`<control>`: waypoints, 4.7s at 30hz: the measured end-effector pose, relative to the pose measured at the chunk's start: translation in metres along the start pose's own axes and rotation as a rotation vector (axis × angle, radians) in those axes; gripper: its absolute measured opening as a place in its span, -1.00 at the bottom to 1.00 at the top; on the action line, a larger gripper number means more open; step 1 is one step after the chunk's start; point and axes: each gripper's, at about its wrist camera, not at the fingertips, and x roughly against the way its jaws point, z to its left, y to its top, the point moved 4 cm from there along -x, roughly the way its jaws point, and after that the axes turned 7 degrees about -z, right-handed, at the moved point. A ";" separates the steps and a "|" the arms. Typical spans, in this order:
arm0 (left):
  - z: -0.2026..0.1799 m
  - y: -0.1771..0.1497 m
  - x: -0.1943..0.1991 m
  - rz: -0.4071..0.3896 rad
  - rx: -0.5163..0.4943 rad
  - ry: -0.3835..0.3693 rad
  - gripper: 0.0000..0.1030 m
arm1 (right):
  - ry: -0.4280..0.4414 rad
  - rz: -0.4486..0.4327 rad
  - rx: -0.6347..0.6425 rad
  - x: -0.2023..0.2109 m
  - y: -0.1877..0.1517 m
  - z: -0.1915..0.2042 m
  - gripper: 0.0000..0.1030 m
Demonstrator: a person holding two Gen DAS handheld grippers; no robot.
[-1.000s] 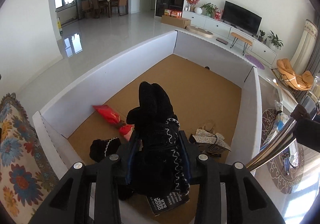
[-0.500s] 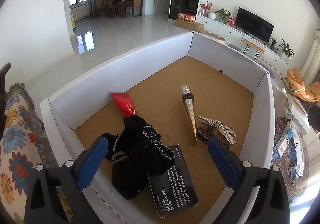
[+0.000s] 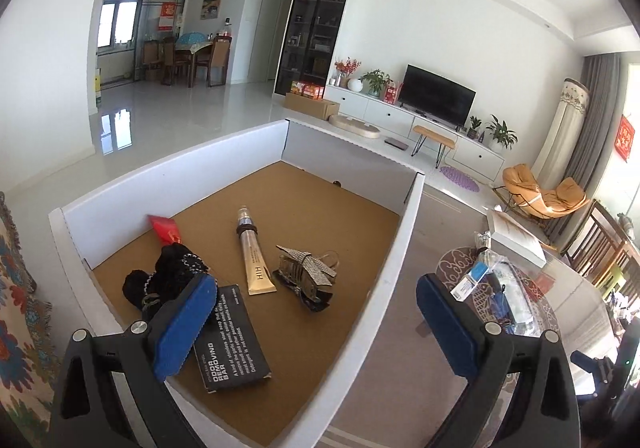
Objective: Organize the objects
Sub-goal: 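Move both empty tools back over the table, then grasp the blue-framed eyeglasses at the bridge with the right tool, then grasp the blue-and-white ointment box with the left tool while the right holds the glasses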
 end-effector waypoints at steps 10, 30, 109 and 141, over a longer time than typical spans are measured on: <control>-0.095 -0.052 0.032 0.045 -0.133 -0.184 0.98 | -0.140 0.074 -0.181 0.012 -0.085 -0.080 0.95; -0.146 -0.127 0.000 0.201 -0.321 -0.198 0.98 | -0.115 0.111 -0.279 0.003 -0.108 -0.093 1.00; -0.138 -0.167 -0.053 0.350 -0.385 -0.181 1.00 | 0.151 0.089 -0.034 -0.068 -0.032 -0.005 0.94; -0.132 -0.148 -0.063 0.435 -0.329 -0.254 0.60 | 0.153 0.095 -0.022 -0.070 -0.032 -0.002 1.00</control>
